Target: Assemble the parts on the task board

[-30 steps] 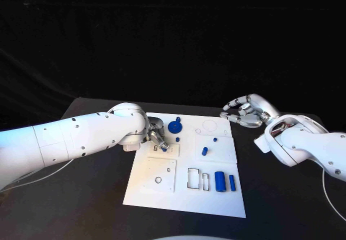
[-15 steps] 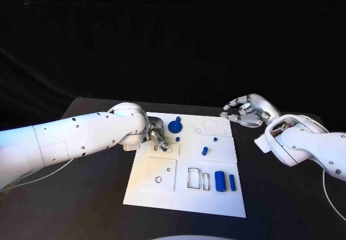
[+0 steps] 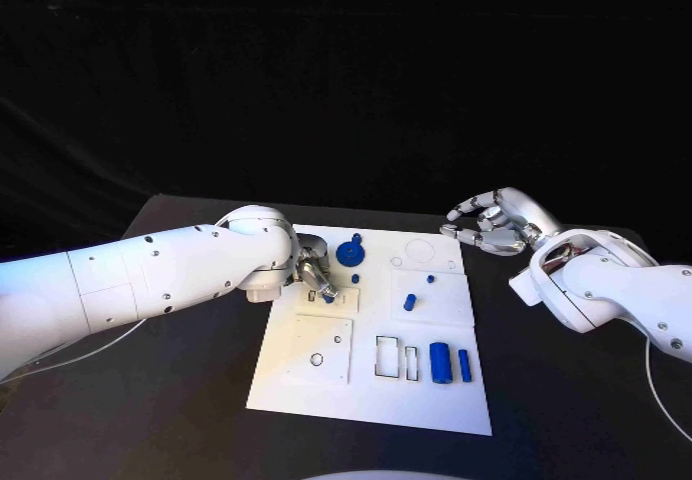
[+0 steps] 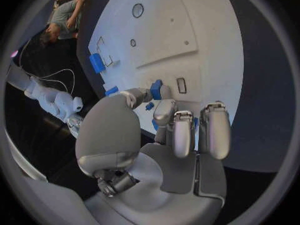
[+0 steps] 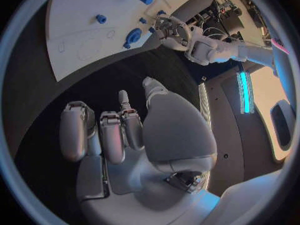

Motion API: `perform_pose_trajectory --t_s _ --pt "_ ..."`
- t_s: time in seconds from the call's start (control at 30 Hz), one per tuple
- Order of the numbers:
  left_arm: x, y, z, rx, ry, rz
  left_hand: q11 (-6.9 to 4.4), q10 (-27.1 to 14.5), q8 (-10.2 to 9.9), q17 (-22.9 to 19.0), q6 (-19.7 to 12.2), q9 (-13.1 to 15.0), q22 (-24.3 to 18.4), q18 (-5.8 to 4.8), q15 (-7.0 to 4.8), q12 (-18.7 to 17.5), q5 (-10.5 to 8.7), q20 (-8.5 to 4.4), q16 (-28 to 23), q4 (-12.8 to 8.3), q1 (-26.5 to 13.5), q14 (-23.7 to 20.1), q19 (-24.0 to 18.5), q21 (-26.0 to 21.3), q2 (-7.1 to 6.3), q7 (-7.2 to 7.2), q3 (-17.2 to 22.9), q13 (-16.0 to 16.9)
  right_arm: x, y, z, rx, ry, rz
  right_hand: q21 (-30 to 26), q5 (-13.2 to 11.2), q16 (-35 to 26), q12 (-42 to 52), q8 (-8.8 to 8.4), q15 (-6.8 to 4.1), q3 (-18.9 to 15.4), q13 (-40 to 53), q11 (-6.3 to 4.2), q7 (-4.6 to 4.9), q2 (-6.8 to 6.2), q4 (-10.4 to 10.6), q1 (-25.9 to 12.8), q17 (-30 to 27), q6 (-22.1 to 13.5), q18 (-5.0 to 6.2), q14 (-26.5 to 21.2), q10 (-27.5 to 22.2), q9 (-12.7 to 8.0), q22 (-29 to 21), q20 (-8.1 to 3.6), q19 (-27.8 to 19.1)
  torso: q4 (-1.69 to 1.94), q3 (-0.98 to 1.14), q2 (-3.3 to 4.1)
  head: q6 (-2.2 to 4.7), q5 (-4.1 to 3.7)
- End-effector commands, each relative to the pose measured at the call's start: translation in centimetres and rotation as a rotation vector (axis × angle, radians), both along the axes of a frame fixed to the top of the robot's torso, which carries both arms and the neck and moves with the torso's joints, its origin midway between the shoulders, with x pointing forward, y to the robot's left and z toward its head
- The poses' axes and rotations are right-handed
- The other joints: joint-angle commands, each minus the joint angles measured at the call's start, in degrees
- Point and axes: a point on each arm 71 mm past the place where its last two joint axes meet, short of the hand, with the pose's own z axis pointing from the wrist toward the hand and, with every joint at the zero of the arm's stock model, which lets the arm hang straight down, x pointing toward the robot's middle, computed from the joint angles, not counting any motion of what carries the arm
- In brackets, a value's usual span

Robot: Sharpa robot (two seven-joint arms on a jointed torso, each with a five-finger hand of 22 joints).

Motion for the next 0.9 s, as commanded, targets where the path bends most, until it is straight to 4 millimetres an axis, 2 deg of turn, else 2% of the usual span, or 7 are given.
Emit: perform_pose_trajectory --t_s 0.03,0.33,0.67,0.9 --pt "-0.4 0.0 -0.7 0.016 0.023 -0.006 -0.16 0.1 0.2 15.1 0.2 0.0 0.0 -0.37 -0.06 -0.4 0.23 0.0 0.2 -8.1 0.7 6.1 0.3 0.3 0.6 -0.32 7.9 0.0 0.0 0.1 0.0 -0.009 0.0 0.016 -0.1 -0.2 -0.3 -0.1 0.27 -0.21 -0.3 7.2 -0.22 -0.23 -0.08 -0.1 -0.7 8.5 -0.4 0.35 4.5 0.0 0.1 5.6 -0.33 0.0 0.01 -0.01 0.04 -0.06 -0.01" --pt "-0.6 0.2 -0.5 -0.044 -0.009 0.039 -0.14 0.1 0.2 15.1 0.2 0.1 -0.1 -0.36 -0.06 -0.5 0.35 -0.04 0.2 -8.6 1.1 6.1 0.3 0.2 0.86 -0.25 8.6 0.0 0.0 0.1 -0.1 -0.009 0.0 0.016 -0.1 -0.2 -0.3 -0.1 0.27 -0.21 -0.3 7.2 -0.22 -0.23 -0.08 -0.1 -0.7 8.5 -0.4 0.35 4.5 0.0 0.1 5.6 -0.33 0.0 0.04 -0.05 0.0 -0.13 0.06" --pt "-1.0 0.9 0.0 -0.163 -0.081 0.125 -0.06 -0.1 0.2 15.1 0.2 0.1 -0.2 -0.34 -0.04 -1.1 0.01 -0.04 0.2 -8.6 1.1 6.1 0.2 0.2 1.12 -0.16 9.0 -0.7 -0.1 0.0 -0.1 -0.01 0.0 0.014 -0.1 -0.2 -0.3 -0.1 0.33 -0.22 -0.3 7.3 -0.23 -0.24 0.02 0.0 -0.9 8.6 -0.4 0.36 4.5 0.0 0.1 5.6 -0.34 0.0 0.02 -0.02 0.07 -0.12 -0.27" --pt "-1.6 1.3 0.4 -0.225 -0.131 0.154 -0.04 -0.2 0.2 15.1 0.2 0.1 -0.2 -0.34 -0.01 -1.3 -0.23 -0.04 0.2 -8.6 1.0 6.1 0.2 0.2 1.2 -0.13 9.0 -0.9 -0.1 -0.1 -0.1 -0.01 0.0 0.013 -0.2 -0.2 -0.3 -0.1 0.35 -0.23 -0.3 7.3 -0.23 -0.24 0.09 0.0 -1.0 8.6 -0.4 0.36 4.5 0.0 0.1 5.6 -0.34 0.0 0.07 0.02 0.03 -0.5 -0.44"
